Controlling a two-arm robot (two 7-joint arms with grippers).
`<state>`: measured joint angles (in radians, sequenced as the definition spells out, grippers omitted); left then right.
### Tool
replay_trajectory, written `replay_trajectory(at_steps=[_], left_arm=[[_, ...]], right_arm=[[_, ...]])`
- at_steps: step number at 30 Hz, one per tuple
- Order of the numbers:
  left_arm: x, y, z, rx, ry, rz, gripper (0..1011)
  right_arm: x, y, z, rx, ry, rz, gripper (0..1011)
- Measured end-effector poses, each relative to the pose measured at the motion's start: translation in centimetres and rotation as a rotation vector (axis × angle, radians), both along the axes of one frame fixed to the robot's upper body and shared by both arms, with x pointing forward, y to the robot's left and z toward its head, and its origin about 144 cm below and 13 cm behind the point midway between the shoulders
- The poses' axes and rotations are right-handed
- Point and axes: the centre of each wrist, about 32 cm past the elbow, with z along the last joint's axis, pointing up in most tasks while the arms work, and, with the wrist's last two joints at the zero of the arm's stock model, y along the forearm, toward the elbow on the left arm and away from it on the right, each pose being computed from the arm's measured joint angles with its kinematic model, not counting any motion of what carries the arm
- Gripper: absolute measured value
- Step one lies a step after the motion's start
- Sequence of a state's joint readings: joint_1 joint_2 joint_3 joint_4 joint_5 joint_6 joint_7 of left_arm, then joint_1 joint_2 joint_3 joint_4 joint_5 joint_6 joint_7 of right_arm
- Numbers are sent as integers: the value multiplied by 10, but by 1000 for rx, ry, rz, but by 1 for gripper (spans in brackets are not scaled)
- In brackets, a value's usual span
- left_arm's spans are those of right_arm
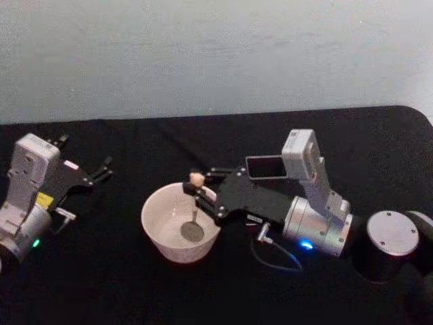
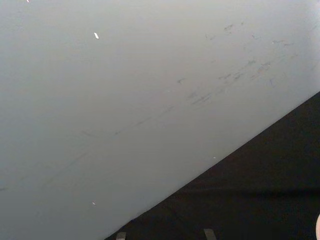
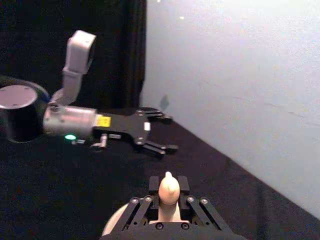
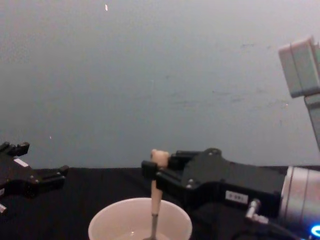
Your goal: Pick up the stirring spoon with one hand, stir inside the cup, then place it back in its original position.
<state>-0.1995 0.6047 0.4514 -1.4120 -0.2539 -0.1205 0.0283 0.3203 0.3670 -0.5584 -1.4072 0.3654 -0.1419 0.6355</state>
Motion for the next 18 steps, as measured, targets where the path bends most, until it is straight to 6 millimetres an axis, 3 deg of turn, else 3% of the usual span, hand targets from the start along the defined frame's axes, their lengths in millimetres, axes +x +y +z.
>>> replay_trajectory(at_steps=[18], left_arm=[[0, 0, 0, 0, 0, 0, 1001]], right_arm=[[6, 29, -2, 37, 17, 24, 214]])
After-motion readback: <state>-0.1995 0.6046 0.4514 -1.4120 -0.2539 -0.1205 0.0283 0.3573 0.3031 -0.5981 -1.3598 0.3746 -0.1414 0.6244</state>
